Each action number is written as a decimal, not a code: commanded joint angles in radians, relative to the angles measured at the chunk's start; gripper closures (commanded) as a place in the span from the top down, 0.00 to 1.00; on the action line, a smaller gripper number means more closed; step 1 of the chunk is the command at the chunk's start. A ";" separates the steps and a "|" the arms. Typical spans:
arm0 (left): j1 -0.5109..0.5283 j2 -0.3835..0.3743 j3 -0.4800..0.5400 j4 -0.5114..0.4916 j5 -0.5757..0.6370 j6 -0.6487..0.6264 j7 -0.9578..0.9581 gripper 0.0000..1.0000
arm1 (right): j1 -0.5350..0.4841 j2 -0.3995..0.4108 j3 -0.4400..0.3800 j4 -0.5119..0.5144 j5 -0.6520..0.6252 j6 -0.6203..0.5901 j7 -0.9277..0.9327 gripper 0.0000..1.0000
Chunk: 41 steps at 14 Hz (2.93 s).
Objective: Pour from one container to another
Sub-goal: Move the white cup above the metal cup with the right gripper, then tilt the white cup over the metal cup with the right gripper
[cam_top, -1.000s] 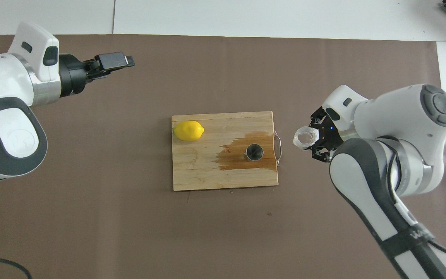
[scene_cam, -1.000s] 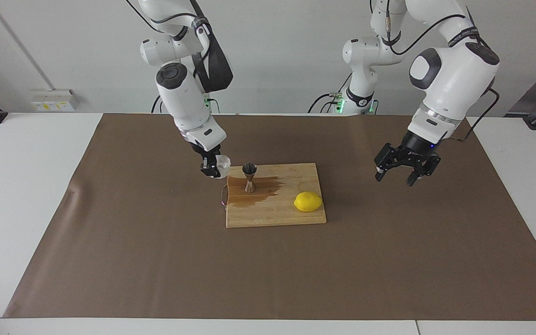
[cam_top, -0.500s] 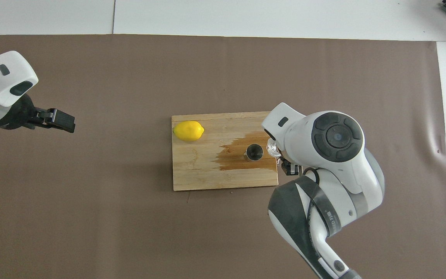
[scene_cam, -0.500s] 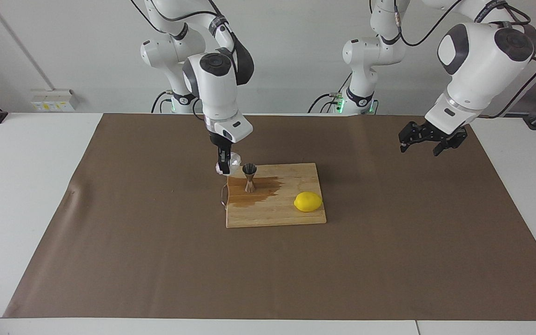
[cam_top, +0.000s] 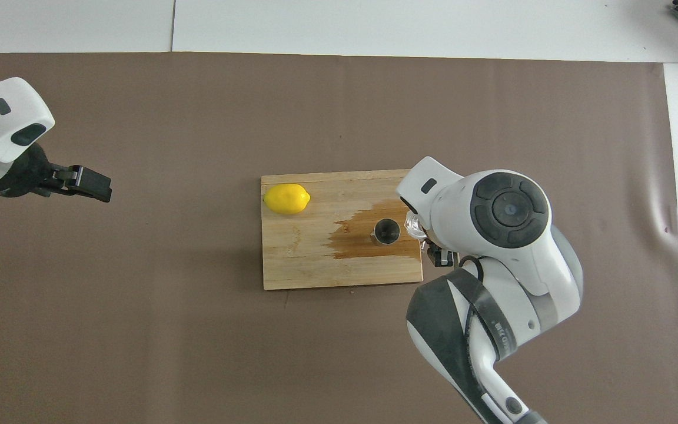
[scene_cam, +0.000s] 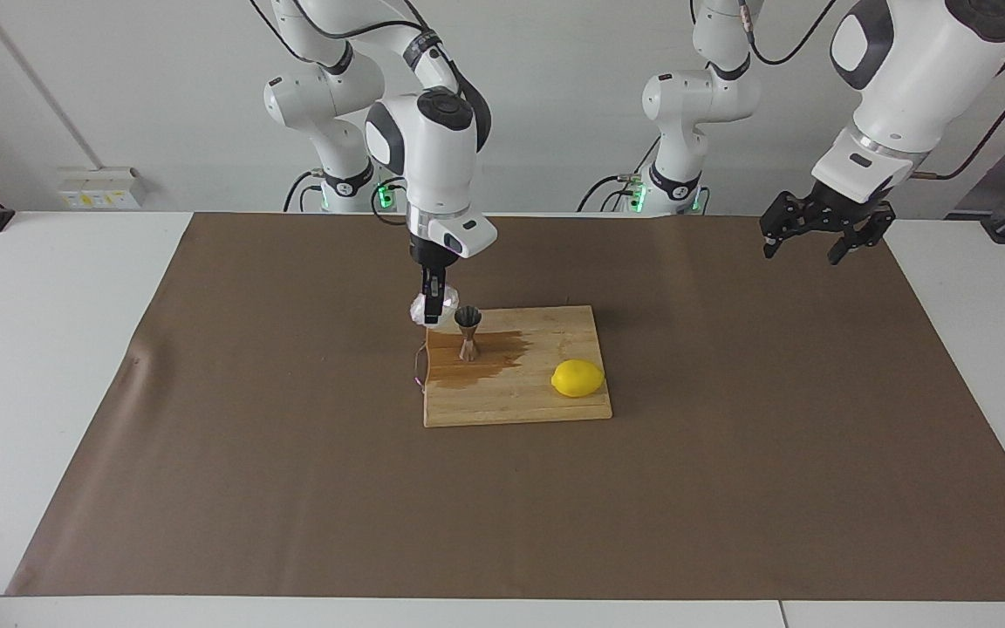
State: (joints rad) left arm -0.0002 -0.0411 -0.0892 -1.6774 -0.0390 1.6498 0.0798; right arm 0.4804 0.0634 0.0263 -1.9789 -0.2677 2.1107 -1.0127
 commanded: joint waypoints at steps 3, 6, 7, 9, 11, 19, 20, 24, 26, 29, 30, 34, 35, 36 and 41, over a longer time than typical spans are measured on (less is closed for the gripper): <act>-0.007 -0.033 0.019 0.062 0.021 -0.117 0.015 1.00 | 0.035 -0.001 0.003 -0.006 -0.116 -0.002 0.087 0.00; -0.027 -0.040 0.048 0.077 0.021 -0.137 0.014 1.00 | 0.049 0.003 0.003 -0.015 -0.154 -0.002 0.095 0.00; -0.027 -0.042 0.051 0.077 0.021 -0.146 0.012 1.00 | 0.067 0.001 0.003 -0.021 -0.166 -0.005 0.109 0.00; -0.029 -0.043 0.052 0.099 0.024 -0.189 0.012 1.00 | 0.070 -0.001 0.003 -0.027 -0.197 -0.009 0.152 0.00; -0.027 -0.048 0.048 0.105 0.024 -0.212 0.011 1.00 | 0.072 -0.004 0.003 -0.031 -0.221 -0.014 0.155 0.00; -0.015 -0.080 0.042 0.056 0.022 -0.208 0.008 1.00 | 0.103 -0.011 0.004 -0.031 -0.292 -0.032 0.189 0.00; -0.015 -0.080 0.043 0.056 0.022 -0.208 0.009 1.00 | 0.133 -0.011 0.004 -0.026 -0.329 -0.050 0.222 0.00; -0.015 -0.080 0.042 0.058 0.022 -0.208 0.009 1.00 | 0.146 -0.027 0.009 -0.037 -0.376 -0.069 0.296 0.00; -0.015 -0.080 0.043 0.056 0.022 -0.208 0.008 1.00 | 0.149 -0.028 0.009 -0.037 -0.401 -0.084 0.305 0.00; -0.015 -0.080 0.042 0.058 0.022 -0.208 0.009 1.00 | 0.155 -0.030 0.010 -0.035 -0.421 -0.086 0.330 0.00; -0.015 -0.080 0.042 0.058 0.022 -0.208 0.008 1.00 | 0.155 -0.030 0.010 -0.035 -0.432 -0.086 0.341 0.00; -0.015 -0.080 0.042 0.058 0.022 -0.208 0.008 1.00 | 0.155 -0.031 0.010 -0.037 -0.468 -0.075 0.390 0.00; -0.015 -0.080 0.042 0.056 0.022 -0.208 0.009 1.00 | 0.155 -0.033 0.010 -0.038 -0.473 -0.072 0.391 0.00; -0.015 -0.080 0.042 0.056 0.022 -0.208 0.009 1.00 | 0.155 -0.036 0.010 -0.041 -0.478 -0.071 0.399 0.00; -0.015 -0.080 0.042 0.058 0.022 -0.208 0.009 1.00 | 0.155 -0.045 0.012 -0.063 -0.496 -0.067 0.421 0.00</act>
State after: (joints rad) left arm -0.0071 -0.0958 -0.0542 -1.5959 -0.0378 1.4483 0.0811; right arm 0.6356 0.0495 0.0325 -2.0030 -0.7233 2.0372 -0.6265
